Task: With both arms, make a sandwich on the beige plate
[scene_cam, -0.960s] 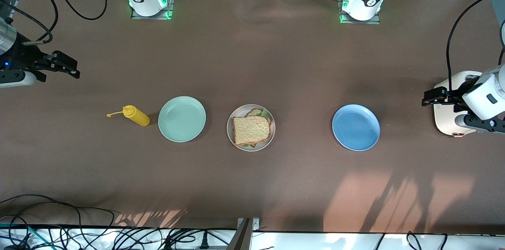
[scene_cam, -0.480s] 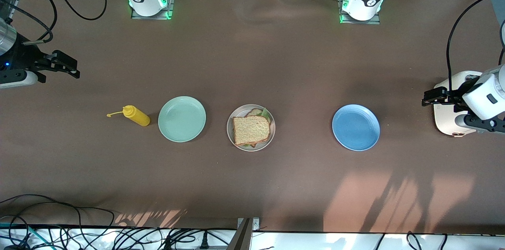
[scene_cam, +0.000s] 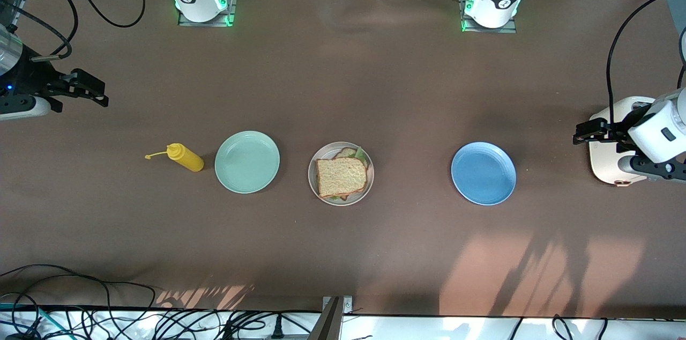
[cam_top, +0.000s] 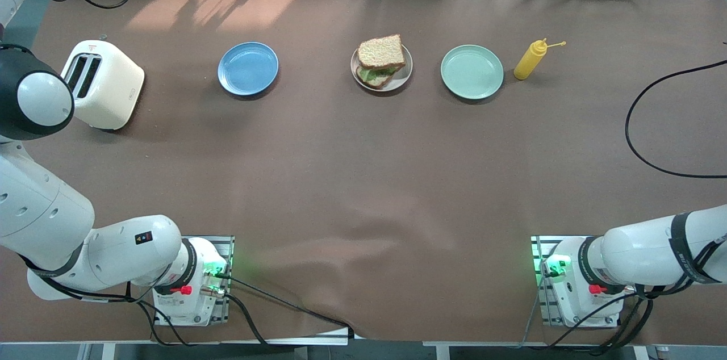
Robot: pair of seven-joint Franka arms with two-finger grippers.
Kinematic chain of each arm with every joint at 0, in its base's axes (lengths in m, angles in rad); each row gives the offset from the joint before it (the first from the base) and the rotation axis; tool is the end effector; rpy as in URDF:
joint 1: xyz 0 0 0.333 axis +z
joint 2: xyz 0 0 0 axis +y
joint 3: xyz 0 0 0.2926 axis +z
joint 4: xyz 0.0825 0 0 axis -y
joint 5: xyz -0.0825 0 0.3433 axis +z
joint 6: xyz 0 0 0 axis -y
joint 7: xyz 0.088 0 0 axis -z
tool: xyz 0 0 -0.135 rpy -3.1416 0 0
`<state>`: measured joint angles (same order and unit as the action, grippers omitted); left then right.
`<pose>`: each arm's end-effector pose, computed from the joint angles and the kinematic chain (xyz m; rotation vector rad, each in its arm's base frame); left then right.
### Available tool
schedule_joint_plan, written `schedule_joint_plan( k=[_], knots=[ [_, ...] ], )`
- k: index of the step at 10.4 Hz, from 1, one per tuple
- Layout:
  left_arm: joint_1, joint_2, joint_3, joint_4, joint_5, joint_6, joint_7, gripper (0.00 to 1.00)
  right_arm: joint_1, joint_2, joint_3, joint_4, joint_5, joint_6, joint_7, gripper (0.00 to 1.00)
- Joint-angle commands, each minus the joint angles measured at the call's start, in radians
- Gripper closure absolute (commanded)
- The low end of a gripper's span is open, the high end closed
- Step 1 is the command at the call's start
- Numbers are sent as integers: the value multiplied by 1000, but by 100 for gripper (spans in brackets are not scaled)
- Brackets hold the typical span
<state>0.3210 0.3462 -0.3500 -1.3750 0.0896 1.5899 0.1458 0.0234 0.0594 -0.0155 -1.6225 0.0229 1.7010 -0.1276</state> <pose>0.5959 0.0228 0.4748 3.0914 -0.2615 -0.1693 0.5406 0.0073 0.5309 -3.1139 -0.2070 -0.0318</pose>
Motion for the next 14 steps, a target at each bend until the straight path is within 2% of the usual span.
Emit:
schedule_joint_plan(
  k=[1, 14],
  knots=[
    [0, -9, -1, 8, 12, -19, 23, 0, 0, 10, 0, 24, -4, -20, 11, 0],
    [0, -9, -3, 8, 18, -19, 23, 0, 1, 10, 2, 24, -12, -43, 52, 0]
  ],
)
